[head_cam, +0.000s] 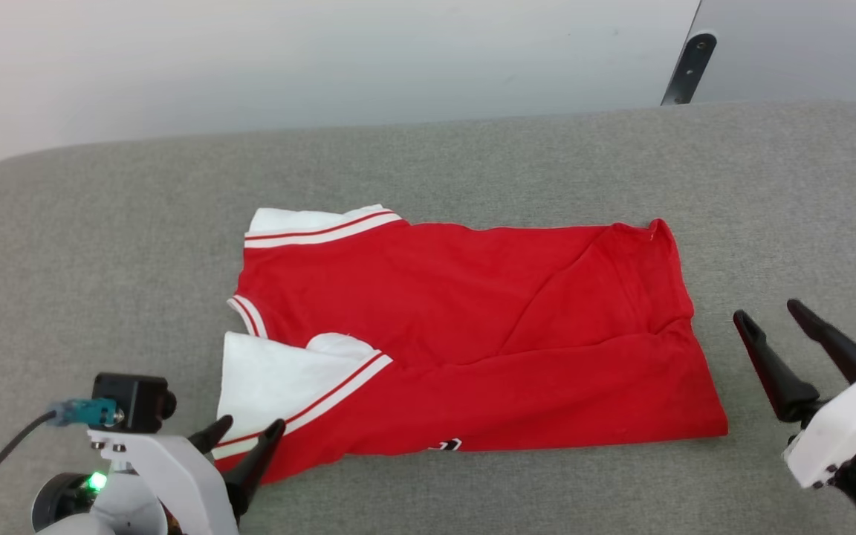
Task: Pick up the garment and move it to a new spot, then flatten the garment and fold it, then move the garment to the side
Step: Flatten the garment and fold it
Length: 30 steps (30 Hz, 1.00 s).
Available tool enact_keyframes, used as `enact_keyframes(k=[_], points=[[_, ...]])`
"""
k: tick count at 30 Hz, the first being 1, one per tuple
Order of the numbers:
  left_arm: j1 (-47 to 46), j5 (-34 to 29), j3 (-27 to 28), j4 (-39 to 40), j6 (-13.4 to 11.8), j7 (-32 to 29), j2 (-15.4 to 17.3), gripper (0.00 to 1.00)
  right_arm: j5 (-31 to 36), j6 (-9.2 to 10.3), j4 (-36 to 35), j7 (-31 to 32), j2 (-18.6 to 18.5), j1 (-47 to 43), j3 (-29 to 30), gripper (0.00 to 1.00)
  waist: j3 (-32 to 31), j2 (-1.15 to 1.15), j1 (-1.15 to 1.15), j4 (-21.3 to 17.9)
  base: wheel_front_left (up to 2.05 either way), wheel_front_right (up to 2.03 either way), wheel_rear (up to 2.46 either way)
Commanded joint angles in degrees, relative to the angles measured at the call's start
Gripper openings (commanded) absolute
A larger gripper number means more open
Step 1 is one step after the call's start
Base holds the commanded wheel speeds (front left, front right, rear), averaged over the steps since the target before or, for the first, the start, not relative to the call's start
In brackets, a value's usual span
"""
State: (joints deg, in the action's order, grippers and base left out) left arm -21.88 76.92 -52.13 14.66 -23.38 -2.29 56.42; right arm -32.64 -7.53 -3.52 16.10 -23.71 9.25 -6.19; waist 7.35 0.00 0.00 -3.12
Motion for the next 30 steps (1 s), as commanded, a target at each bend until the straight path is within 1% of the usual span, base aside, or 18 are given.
enact_keyframes(k=[1, 5, 7, 11, 13, 17, 19, 22, 25, 26, 27, 28, 30], points=[[0.57, -0.61, 0.14, -0.64, 0.31, 0.87, -0.39, 1.00, 0.16, 0.09, 0.39, -1.55, 0.60, -1.26, 0.48, 1.00, 0.14, 0.00, 0.00, 0.38, 0.00, 0.00, 0.00], [0.30, -1.65, -0.12, -1.67, 0.98, 2.04, -1.31, 1.00, 0.24, 0.09, 0.71, -3.33, 1.18, -2.60, 0.65, 1.00, 0.83, 0.00, 0.00, 0.70, 0.00, 0.00, 0.00], [-0.16, -2.02, -0.18, -2.36, 1.26, 2.37, -1.60, 1.00, -0.08, 0.09, 1.09, -2.83, 1.57, -3.02, 0.69, 1.00, 1.20, 0.00, 0.00, 0.74, 0.00, 0.00, 0.00], [-1.60, -2.51, -0.73, -3.63, 2.13, 0.61, -1.54, 1.00, -1.05, 0.08, 1.93, 0.81, 1.84, -2.39, 0.73, 1.00, 2.28, 0.00, 0.00, 0.74, 0.00, 0.00, 0.00], [-2.85, -2.04, -0.99, -4.55, 3.07, -1.34, -1.70, 1.00, -1.60, 0.08, 2.23, 3.10, 1.57, -1.53, 0.70, 1.00, 2.73, 0.00, 0.00, 0.83, 0.00, 0.00, 0.00], [-6.87, -1.09, -1.83, -7.54, 5.18, -7.67, -1.84, 1.00, -2.61, 0.08, 1.83, 6.92, 1.43, 0.07, 0.39, 1.00, 3.87, 0.00, 0.00, 1.03, 0.00, 0.00, 0.00], [-9.20, -0.46, -2.52, -9.79, 6.45, -11.96, -2.20, 1.00, -3.09, 0.08, 1.52, 8.89, 1.55, 0.58, -0.37, 1.00, 4.47, 0.00, 0.00, 1.04, 0.00, 0.00, 0.00], [-13.28, 0.65, -3.49, -14.47, 7.31, -19.03, -2.91, 1.00, -3.40, 0.08, 1.03, 11.76, 1.61, 1.70, -1.09, 1.00, 5.54, 0.00, 0.00, 0.78, 0.00, 0.00, 0.00], [-17.05, 2.25, -4.54, -18.73, 7.17, -26.45, -4.38, 1.00, -3.89, 0.08, 0.41, 13.88, 1.81, 2.65, -1.31, 1.00, 6.52, 0.00, 0.00, 0.34, 0.00, 0.00, 0.00], [-18.23, 2.57, -5.03, -20.31, 6.59, -28.98, -4.61, 1.00, -3.87, 0.08, 0.21, 14.32, 1.98, 2.99, -1.42, 1.00, 6.79, 0.00, 0.00, 0.15, 0.00, 0.00, 0.00], [-18.23, 2.57, -5.03, -20.31, 6.59, -28.98, -4.61, 1.00, -3.87, 0.08, 0.21, 14.32, 1.98, 2.99, -1.42, 1.00, 6.79, 0.00, 0.00, 0.15, 0.00, 0.00, 0.00], [-19.44, 2.26, -5.82, -21.19, 6.71, -31.20, -4.95, 1.00, -3.78, 0.08, 0.05, 14.81, 2.21, 3.23, -1.41, 1.00, 7.02, 0.00, 0.00, -0.06, 0.00, 0.00, 0.00], [-21.20, 3.53, -5.89, -23.14, 6.32, -34.27, -6.69, 1.00, -3.32, 0.08, -0.28, 15.54, 2.68, 3.44, -1.19, 1.00, 7.47, 0.00, 0.00, -0.37, 0.00, 0.00, 0.00]])
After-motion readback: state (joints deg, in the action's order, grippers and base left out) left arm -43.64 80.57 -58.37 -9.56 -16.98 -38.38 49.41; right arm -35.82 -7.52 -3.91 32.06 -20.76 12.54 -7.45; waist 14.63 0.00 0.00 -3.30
